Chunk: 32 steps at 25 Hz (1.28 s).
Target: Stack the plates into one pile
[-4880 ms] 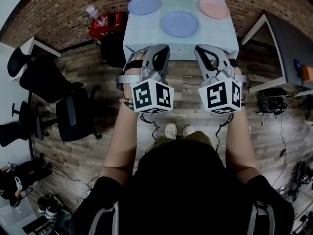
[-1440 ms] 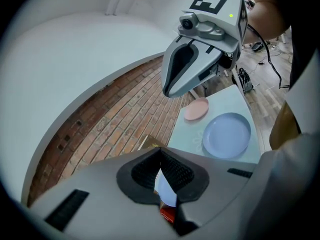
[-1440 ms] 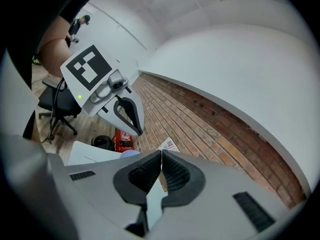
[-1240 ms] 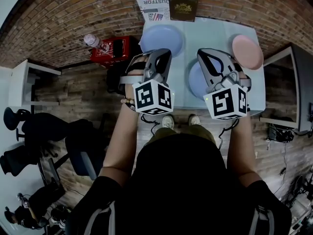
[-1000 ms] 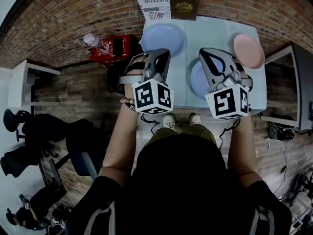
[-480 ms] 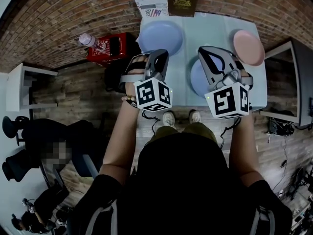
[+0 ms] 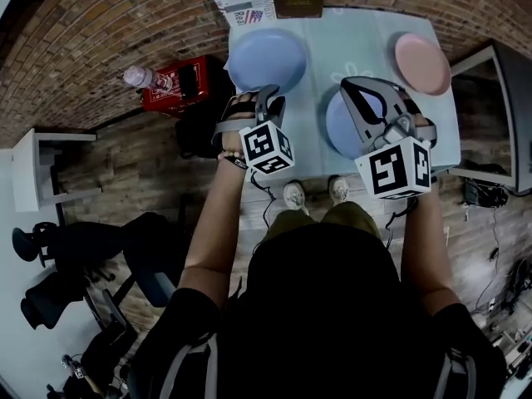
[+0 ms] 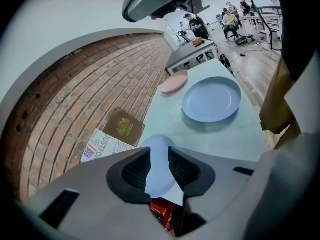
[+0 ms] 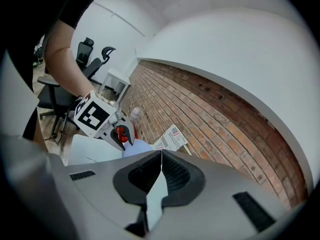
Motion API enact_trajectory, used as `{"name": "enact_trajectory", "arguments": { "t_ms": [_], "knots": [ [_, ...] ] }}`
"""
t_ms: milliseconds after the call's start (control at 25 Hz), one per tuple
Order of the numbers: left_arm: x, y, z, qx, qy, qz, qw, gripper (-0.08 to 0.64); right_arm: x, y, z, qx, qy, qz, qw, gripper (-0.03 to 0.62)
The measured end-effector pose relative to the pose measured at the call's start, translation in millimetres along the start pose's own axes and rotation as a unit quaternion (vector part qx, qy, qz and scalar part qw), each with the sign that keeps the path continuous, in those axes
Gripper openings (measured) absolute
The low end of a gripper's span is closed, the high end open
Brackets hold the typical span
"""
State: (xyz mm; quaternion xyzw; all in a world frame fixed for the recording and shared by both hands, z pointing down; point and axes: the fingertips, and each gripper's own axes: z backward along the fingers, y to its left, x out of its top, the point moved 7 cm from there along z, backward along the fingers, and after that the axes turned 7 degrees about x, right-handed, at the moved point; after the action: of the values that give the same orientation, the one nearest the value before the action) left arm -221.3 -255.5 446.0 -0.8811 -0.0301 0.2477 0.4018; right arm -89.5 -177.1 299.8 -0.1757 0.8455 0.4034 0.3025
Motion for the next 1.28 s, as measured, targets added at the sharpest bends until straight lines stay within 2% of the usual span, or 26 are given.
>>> {"name": "enact_trajectory", "arguments": {
  "t_ms": [240, 480, 720, 960, 1120, 1200, 1280],
  "knots": [
    [-25.0, -27.9, -35.8, -0.032, 0.02, -0.019, 0.9991, 0.121, -4.6, 1.0, -4.5, 0.005, 0.018, -0.003, 1.0, 0.035],
    [-46.6, -41.5, -64.8, -0.042, 0.042, -0.027, 0.9978, 0.121, -8.7, 2.8, -10.2, 0.01, 0.033, -0.01, 0.999, 0.034],
    [-65.4, -56.3, -91.2, -0.083, 0.059, -0.026, 0.9945, 0.121, -16.4, 5.7, -8.9, 0.01, 0.046, -0.017, 0.999, 0.035],
    [-64.3, -55.8, -102.8, -0.082, 0.061, -0.036, 0.9942, 0.121, -24.4, 4.9, -5.2, 0.006, 0.064, -0.014, 0.998, 0.035],
    [-72.6, -64.1, -115.5, -0.083, 0.078, -0.062, 0.9915, 0.12, -26.0, 6.8, -3.5, 0.009, 0.066, -0.008, 0.998, 0.035],
    [-78.3, -68.0, -119.0, -0.075, 0.088, -0.09, 0.9892, 0.043, -27.0, 8.3, -4.2, 0.013, 0.067, -0.007, 0.998, 0.035],
    [-80.3, -71.3, -116.8, -0.069, 0.085, -0.106, 0.9883, 0.037, -27.2, 10.3, -4.7, 0.015, 0.067, -0.005, 0.998, 0.035]
  ]
}}
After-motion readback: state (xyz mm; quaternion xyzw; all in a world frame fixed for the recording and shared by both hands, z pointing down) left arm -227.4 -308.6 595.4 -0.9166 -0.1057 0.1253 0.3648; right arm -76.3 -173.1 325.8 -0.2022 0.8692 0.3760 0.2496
